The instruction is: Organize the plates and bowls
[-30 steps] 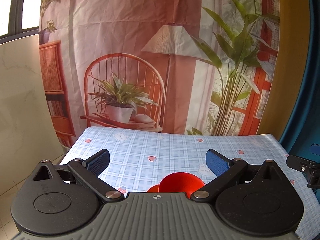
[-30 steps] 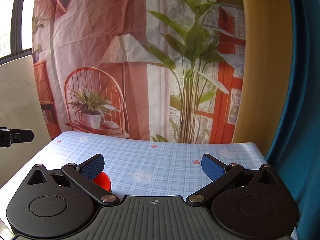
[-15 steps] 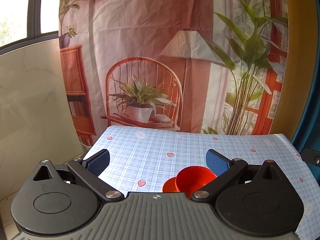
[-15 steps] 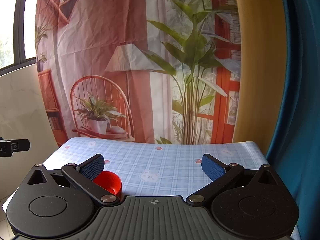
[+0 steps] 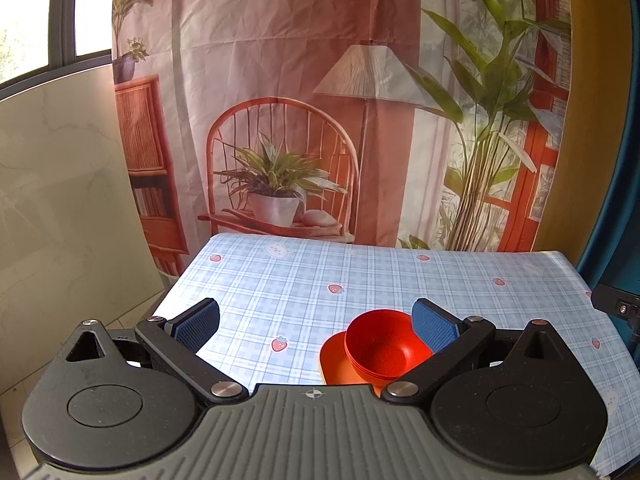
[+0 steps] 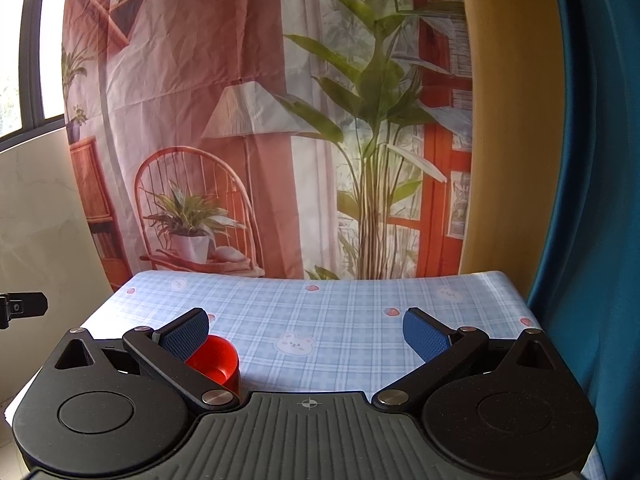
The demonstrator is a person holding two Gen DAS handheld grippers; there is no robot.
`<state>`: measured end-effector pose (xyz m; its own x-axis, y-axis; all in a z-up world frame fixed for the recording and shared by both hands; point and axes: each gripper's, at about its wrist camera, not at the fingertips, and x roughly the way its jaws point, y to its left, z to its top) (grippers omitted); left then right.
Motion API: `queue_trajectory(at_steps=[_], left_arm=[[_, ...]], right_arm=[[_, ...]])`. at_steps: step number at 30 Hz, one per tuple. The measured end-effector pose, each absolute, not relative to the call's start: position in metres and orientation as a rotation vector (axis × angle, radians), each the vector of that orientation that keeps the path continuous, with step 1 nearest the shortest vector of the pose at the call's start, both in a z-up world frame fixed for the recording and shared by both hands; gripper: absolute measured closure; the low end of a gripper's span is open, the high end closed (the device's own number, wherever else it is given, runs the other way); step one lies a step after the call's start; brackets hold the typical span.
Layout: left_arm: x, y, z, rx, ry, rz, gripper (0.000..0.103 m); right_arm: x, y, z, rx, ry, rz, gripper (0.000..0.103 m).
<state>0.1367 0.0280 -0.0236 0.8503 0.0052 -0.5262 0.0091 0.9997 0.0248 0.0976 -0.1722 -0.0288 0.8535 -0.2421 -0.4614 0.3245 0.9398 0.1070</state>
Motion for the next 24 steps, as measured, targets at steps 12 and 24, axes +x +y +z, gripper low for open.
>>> queue_trajectory(at_steps=[12,24], left_arm=[[0.1366,0.0268,-0.0236,0.023,0.557,-0.021,0.0],[0.1377,0.0278,-0.0239,0.02,0.564,-0.027,0.0]], right_arm=[[0.1007,-0.1673,-0.0314,0.171,0.471,-0.3,0.0],[0.0992,-0.1718,-0.0329,0.193,0.467,-0.3,0.0]])
